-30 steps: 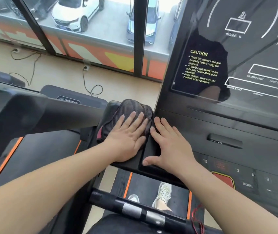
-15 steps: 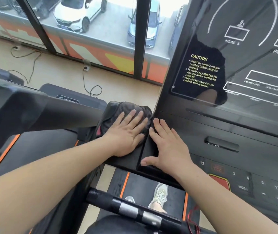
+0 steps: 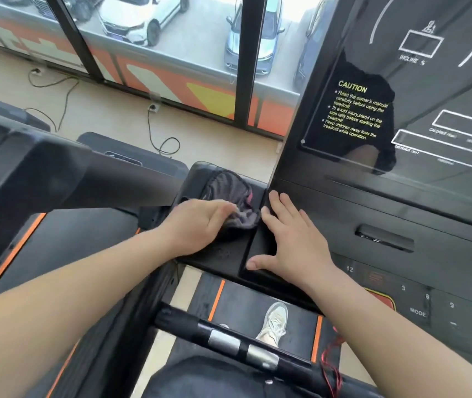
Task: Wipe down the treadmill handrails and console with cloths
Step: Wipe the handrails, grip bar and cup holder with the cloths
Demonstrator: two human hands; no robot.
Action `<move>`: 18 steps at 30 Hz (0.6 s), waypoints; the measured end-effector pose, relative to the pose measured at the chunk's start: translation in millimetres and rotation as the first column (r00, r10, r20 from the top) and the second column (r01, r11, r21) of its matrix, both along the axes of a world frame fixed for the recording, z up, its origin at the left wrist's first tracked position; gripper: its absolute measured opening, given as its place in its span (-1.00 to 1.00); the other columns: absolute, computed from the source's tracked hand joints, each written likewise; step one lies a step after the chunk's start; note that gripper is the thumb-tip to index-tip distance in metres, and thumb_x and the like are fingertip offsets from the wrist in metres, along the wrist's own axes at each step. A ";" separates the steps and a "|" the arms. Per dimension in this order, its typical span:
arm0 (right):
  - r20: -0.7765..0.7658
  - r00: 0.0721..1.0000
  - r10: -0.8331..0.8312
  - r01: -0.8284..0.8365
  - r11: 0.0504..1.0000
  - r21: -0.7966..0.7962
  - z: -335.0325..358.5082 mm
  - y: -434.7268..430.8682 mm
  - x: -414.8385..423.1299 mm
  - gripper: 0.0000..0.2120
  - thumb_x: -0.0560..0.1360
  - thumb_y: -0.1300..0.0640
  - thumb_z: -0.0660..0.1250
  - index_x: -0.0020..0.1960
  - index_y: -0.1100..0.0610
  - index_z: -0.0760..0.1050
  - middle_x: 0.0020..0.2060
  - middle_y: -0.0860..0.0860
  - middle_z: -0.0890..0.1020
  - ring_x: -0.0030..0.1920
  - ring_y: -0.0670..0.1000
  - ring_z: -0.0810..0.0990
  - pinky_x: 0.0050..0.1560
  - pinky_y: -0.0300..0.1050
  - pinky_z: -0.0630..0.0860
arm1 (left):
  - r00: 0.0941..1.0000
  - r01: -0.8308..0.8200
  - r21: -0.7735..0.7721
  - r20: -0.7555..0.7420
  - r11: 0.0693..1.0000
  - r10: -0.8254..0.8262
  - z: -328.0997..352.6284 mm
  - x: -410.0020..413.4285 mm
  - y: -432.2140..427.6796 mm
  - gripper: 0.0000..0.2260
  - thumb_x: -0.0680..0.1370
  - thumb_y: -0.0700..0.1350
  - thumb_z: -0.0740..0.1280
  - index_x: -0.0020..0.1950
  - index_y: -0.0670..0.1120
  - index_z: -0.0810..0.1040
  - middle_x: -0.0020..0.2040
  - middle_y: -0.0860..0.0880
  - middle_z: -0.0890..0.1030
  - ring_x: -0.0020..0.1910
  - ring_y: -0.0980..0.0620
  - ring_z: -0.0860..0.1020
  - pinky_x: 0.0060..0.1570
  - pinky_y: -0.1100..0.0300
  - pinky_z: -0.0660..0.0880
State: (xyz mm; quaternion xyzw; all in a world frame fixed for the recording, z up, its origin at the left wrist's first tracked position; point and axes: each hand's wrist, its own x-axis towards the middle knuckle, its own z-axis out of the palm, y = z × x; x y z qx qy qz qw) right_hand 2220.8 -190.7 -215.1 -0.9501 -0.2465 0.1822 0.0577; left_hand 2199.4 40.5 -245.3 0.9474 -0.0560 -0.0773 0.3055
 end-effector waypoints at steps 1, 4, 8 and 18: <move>-0.007 1.000 -0.001 0.001 1.000 0.000 -0.1 0.2 0.1 0.12 0.33 -0.48 0.38 0.66 -0.01 -0.02 0.64 -0.09 -0.27 0.62 -0.07 -0.33 0.64 0.04 -0.14 | 0.994 -0.105 -0.074 0.007 0.992 0.106 10.8 0.2 10.8 -0.60 0.73 0.14 0.02 0.17 0.07 0.64 0.08 0.06 0.71 0.17 -0.03 0.62 0.17 0.05 0.50; -0.016 1.000 -0.015 0.015 1.000 0.009 -1.4 0.1 0.8 0.12 0.33 -0.48 0.38 0.67 -0.02 -0.03 0.63 -0.12 -0.30 0.61 -0.09 -0.36 0.64 0.02 -0.15 | 0.990 -0.123 -0.051 0.063 0.991 0.127 32.5 -14.3 18.5 -0.59 0.70 0.18 -0.02 0.03 0.12 0.61 -0.07 0.09 0.70 0.07 -0.04 0.63 0.06 0.07 0.49; -0.006 1.000 -0.015 0.015 1.000 -0.002 -1.4 0.7 -0.2 0.12 0.33 -0.50 0.35 0.67 -0.02 -0.04 0.63 -0.12 -0.30 0.61 -0.09 -0.35 0.64 0.02 -0.14 | 0.962 0.268 0.348 -0.139 0.898 -0.233 -9.8 -51.4 -20.4 -0.34 0.64 0.23 -0.16 0.62 -0.06 0.26 0.60 -0.06 0.32 0.62 -0.05 0.17 0.61 -0.07 0.01; -0.002 1.000 -0.026 0.026 0.999 -0.021 1.9 3.0 -2.9 0.10 0.36 -0.48 0.35 0.67 -0.02 -0.05 0.63 -0.10 -0.30 0.61 -0.08 -0.35 0.64 0.02 -0.14 | 0.996 -0.021 0.486 -0.063 0.874 0.059 -8.9 -47.0 -72.7 -0.51 0.64 0.08 -0.11 0.28 -0.06 0.52 0.15 -0.07 0.67 0.14 -0.11 0.59 0.31 0.01 0.33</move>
